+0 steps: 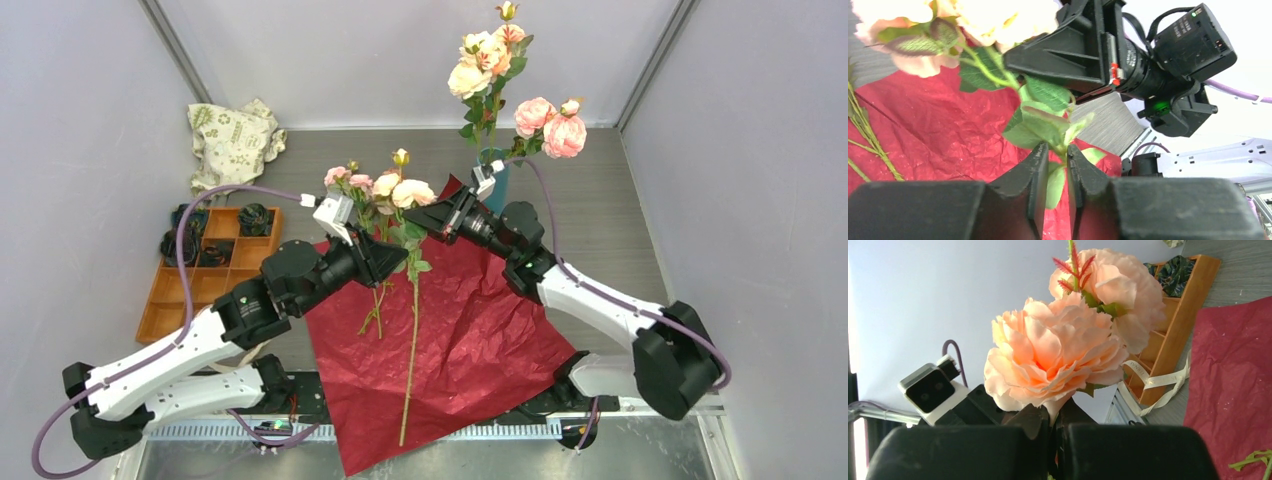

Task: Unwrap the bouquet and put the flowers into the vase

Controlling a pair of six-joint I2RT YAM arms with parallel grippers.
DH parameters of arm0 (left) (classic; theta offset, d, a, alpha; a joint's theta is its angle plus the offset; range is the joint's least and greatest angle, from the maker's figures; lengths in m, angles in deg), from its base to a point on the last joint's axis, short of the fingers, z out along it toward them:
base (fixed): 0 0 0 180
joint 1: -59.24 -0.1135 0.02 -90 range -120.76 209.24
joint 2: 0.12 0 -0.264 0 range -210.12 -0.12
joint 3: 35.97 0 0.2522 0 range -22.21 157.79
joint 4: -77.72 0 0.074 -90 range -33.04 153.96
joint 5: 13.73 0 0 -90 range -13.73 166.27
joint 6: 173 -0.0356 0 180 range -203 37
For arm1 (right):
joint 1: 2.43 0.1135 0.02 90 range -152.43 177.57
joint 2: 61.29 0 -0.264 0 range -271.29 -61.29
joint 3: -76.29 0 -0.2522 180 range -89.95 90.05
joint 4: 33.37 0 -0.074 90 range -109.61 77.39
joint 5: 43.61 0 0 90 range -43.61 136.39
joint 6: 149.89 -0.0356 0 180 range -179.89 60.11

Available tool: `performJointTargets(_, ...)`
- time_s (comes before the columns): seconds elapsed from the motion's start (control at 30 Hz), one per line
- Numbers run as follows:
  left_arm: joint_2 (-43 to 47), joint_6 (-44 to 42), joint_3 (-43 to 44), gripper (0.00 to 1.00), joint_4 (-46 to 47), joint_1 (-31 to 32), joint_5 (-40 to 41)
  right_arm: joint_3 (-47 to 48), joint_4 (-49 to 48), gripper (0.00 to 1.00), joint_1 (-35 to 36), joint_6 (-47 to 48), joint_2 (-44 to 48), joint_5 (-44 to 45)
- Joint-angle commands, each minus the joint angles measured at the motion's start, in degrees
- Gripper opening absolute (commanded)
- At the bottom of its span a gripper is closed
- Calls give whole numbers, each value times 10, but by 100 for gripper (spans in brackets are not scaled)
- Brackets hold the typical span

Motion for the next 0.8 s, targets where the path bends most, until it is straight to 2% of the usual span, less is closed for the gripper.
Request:
performJointTargets(0.0, 38, -15, 16, 25, 4, 3, 9, 60, 97, 1, 2, 91, 87, 8)
performJointTargets(0.13, 64, -24, 41, 30, -44, 3, 37, 102, 227, 1, 2, 177, 145, 36)
performJointTargets(0.3, 88, -32, 60, 33, -109, 3, 138, 198, 370, 1, 3, 304, 193, 78)
performJointTargets(0.43, 88, -37, 60, 34, -119, 3, 154, 290, 462, 1, 2, 424, 217, 138)
performJointTargets(0.6, 59, -39, 66, 34, -122, 3, 157, 373, 492, 1, 2, 561, 226, 238)
performJointTargets(0.77, 42, -50, 72, 34, -112, 3, 165, 387, 426, 1, 2, 658, 218, 330)
